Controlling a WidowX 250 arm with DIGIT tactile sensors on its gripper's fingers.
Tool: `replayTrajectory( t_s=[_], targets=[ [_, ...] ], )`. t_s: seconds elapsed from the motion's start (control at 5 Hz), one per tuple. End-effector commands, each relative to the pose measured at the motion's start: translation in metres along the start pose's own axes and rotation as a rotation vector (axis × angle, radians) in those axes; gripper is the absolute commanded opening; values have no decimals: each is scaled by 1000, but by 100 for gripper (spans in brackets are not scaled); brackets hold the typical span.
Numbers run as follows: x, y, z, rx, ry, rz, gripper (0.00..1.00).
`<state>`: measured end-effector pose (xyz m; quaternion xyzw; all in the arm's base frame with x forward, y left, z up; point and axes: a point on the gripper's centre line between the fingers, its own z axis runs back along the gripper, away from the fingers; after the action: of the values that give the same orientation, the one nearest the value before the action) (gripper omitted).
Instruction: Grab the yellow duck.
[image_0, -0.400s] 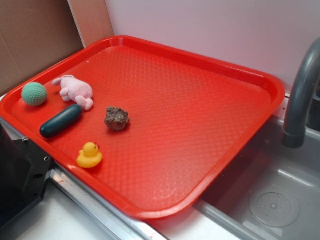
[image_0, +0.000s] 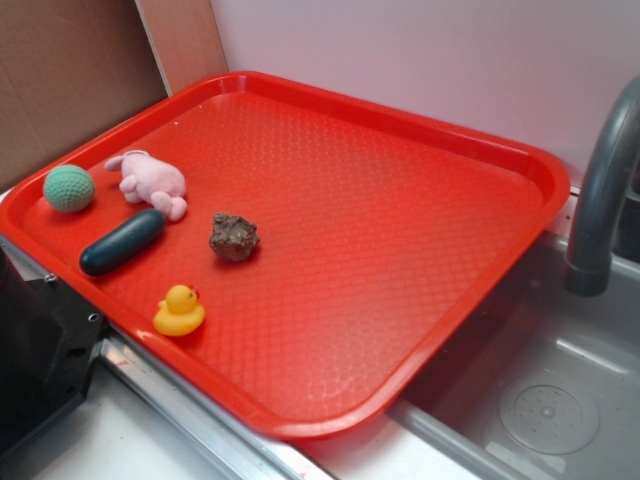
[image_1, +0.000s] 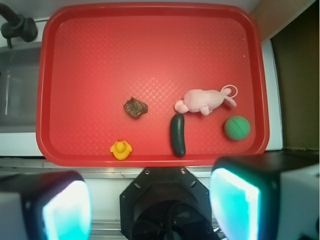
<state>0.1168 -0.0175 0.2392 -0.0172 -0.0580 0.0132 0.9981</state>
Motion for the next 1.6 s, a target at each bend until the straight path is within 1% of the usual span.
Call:
replayTrajectory(
  t_s=[0.0, 0.2, 0.4, 0.6, 0.8, 1.0, 1.2, 1.4],
  targets=[
    [-12, -14, -74, -25, -62, -44, 100],
    [-18, -23, -107, -25, -59, -30, 100],
    [-21, -27, -135, -30, -9, -48, 100],
    [-26, -38, -161, -78, -2, -73, 100],
    [-26, -32, -172, -105, 3, -78, 100],
    [-29, -25, -192, -96, -37, -133, 100],
    [-20, -27, -208, -166, -78, -192, 100],
    [-15, -39, -237, -173, -28, -255, 100]
  ],
)
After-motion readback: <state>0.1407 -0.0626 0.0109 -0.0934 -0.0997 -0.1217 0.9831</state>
